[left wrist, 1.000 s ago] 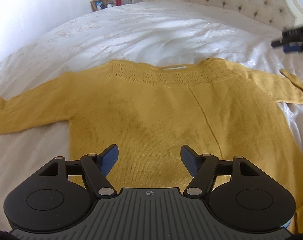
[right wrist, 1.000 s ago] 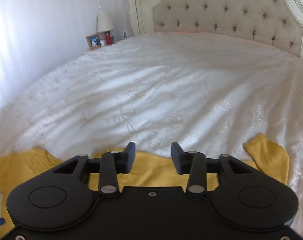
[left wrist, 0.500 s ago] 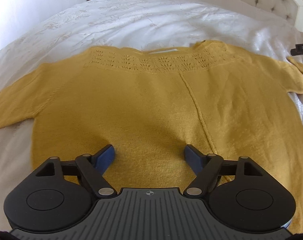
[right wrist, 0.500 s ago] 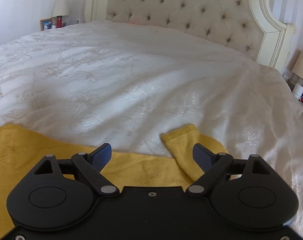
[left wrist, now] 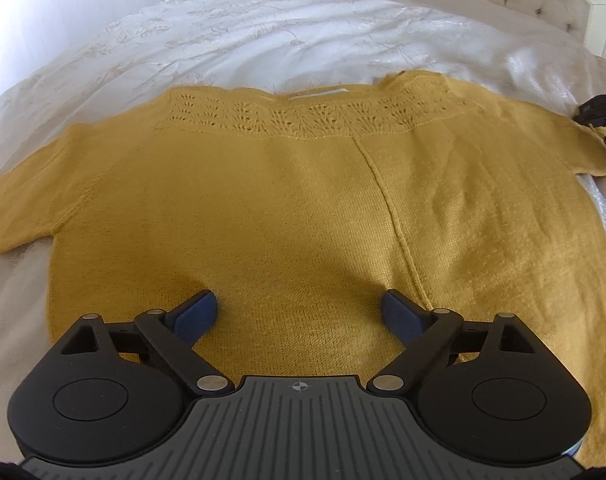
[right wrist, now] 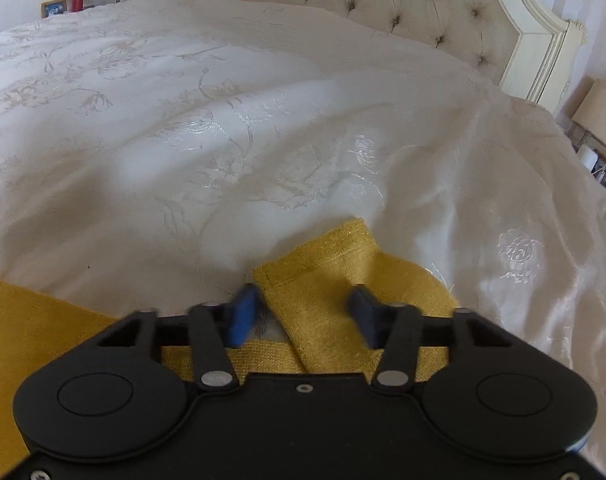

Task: Fold small clothes

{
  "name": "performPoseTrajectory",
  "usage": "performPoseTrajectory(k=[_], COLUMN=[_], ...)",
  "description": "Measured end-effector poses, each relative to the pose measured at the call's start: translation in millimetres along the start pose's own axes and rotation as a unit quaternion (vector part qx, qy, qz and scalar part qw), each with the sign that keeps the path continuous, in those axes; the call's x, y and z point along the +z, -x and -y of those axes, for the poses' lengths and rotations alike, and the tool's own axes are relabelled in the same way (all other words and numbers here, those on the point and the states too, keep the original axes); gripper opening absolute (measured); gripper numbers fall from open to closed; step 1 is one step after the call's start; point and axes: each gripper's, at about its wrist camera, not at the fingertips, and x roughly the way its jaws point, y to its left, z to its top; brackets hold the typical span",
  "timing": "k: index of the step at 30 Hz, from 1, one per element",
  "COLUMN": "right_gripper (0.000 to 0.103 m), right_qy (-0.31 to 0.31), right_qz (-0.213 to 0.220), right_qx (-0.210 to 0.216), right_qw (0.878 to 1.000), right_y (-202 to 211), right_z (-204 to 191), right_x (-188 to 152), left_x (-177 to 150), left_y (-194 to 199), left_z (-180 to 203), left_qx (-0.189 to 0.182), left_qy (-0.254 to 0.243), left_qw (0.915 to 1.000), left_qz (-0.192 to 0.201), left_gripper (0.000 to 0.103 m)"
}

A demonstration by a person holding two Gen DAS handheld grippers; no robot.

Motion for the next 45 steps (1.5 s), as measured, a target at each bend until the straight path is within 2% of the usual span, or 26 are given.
performPoseTrajectory(k=[1,2,6,9,12,15,19,23,26,28,29,30,31,33,35,36,39,41,43,45], right_gripper=[0.020,0.015,0.012,0.012,0.012,0.012,0.012,0.012,0.012,0.016,0.023,0.023,0.024,0.032,0.056,0.059,0.063,0.070,0.071,0.071], right_qy=[-0.014,-0.028,-0.087,-0.108,-0.107,-0.093,-0.063,-0.024,0.000,0.016,0.024,0.032,0.039,0.040,0.033,0.029,0.016,0.015,0.018,0.002], right_qz=[-0.004,-0.004,0.014,0.054,0.087,0.106,0.103,0.083,0.051,0.027,0.016,0.004,-0.005,-0.007,0.009,0.024,0.079,0.118,0.141,0.157], right_qx=[0.005,0.006,0.042,0.097,0.166,0.245,0.342,0.413,0.443,0.453,0.454,0.455,0.455,0.457,0.459,0.456,0.429,0.389,0.345,0.318], right_qw=[1.000,1.000,0.995,0.988,0.976,0.959,0.932,0.907,0.895,0.891,0.890,0.890,0.890,0.888,0.888,0.889,0.900,0.913,0.928,0.935], right_y=[0.3,3.6,34.6,80.1,127.6,168.3,206.0,225.3,221.2,214.5,210.8,206.6,203.2,199.3,198.7,198.4,194.3,190.4,187.5,185.4], right_z=[4.8,9.7,24.0,20.2,-0.3,-36.3,-104.6,-177.9,-228.4,-252.4,-261.0,-266.7,-269.1,-262.4,-243.7,-233.3,-200.1,-183.4,-172.2,-161.0], right_x=[0.7,3.0,15.1,28.0,42.2,51.8,50.1,26.2,-5.6,-27.0,-39.8,-49.0,-57.3,-69.1,-74.4,-74.6,-70.2,-66.7,-57.5,-43.0], left_x=[0.1,0.3,2.6,4.8,5.3,3.1,-2.9,-10.6,-14.9,-16.0,-15.8,-13.7,-12.2,-6.8,2.0,4.6,21.6,32.5,41.2,48.7], left_y=[0.1,0.2,0.9,3.0,8.2,15.9,27.6,37.9,44.5,48.2,49.9,49.9,51.0,51.7,50.6,50.4,43.3,38.3,31.3,21.6], left_z=[0.0,-0.4,-3.5,-7.2,-11.4,-19.5,-35.1,-52.2,-65.1,-70.5,-73.4,-74.9,-76.3,-76.7,-75.9,-75.3,-65.6,-58.4,-52.7,-46.3], left_qx=[0.000,-0.002,-0.011,-0.020,-0.027,-0.031,-0.023,-0.010,0.002,0.009,0.011,0.012,0.011,0.004,-0.006,-0.011,-0.022,-0.029,-0.035,-0.038], left_qy=[0.000,0.002,0.008,0.017,0.026,0.038,0.052,0.068,0.077,0.078,0.078,0.080,0.082,0.087,0.093,0.095,0.097,0.096,0.093,0.088], left_qw=[1.0000,1.0000,0.9999,0.9997,0.9993,0.9988,0.9984,0.9976,0.9970,0.9969,0.9969,0.9967,0.9966,0.9962,0.9957,0.9955,0.9951,0.9950,0.9951,0.9954], left_qz=[0.000,0.000,-0.002,-0.002,-0.001,0.003,0.009,0.006,0.003,0.001,0.000,-0.002,-0.003,-0.005,-0.003,-0.001,0.002,0.003,0.002,-0.003], left_gripper=[0.091,0.091,0.090,0.090,0.090,0.090,0.090,0.090,0.090,0.090,0.090,0.090,0.090,0.090,0.090,0.090,0.090,0.090,0.090,0.089])
